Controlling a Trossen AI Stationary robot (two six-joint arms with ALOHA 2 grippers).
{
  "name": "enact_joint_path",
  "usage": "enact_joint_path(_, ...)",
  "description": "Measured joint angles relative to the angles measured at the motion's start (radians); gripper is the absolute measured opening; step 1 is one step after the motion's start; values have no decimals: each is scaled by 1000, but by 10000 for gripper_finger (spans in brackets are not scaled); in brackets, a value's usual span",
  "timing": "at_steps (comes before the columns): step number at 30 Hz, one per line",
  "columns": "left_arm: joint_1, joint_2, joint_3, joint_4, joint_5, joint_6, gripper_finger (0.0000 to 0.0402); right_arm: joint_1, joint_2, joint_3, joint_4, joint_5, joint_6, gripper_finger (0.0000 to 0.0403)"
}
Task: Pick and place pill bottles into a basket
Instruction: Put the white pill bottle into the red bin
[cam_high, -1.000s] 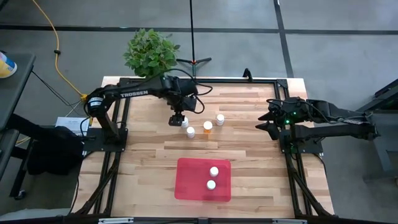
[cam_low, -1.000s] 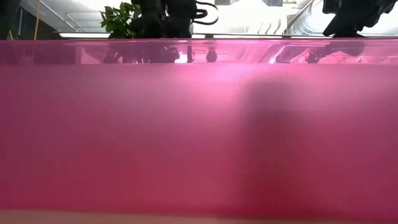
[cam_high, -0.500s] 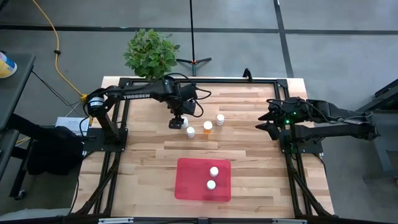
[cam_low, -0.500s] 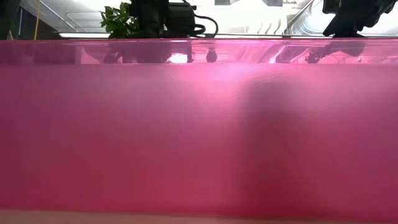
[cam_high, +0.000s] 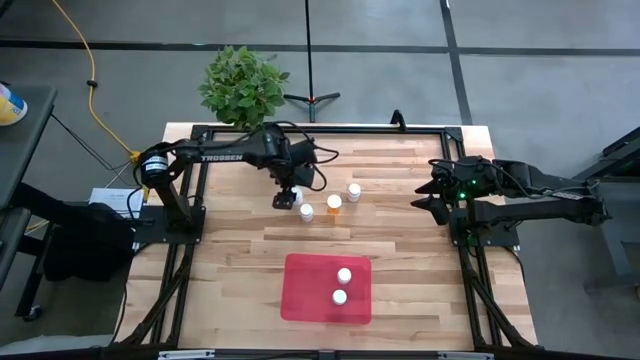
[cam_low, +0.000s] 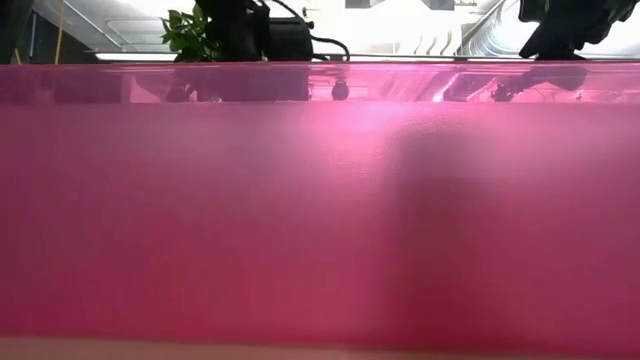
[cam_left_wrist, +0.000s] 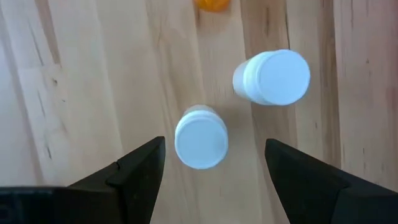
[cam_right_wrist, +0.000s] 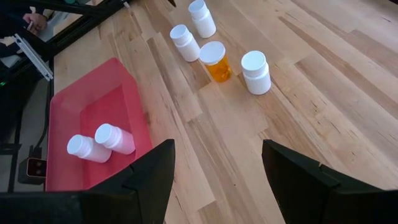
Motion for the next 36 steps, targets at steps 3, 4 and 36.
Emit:
enact_joint_path(3, 0, 0, -19, 6, -5, 3, 309, 0, 0, 0, 0, 0, 0, 232)
enact_joint_path(4, 0, 0, -26, 10, -18, 4, 309, 0, 0, 0, 0, 0, 0, 232)
enact_joint_path(36, 45, 17, -51, 67, 57, -5, 309, 0, 0, 0, 0, 3, 0, 232)
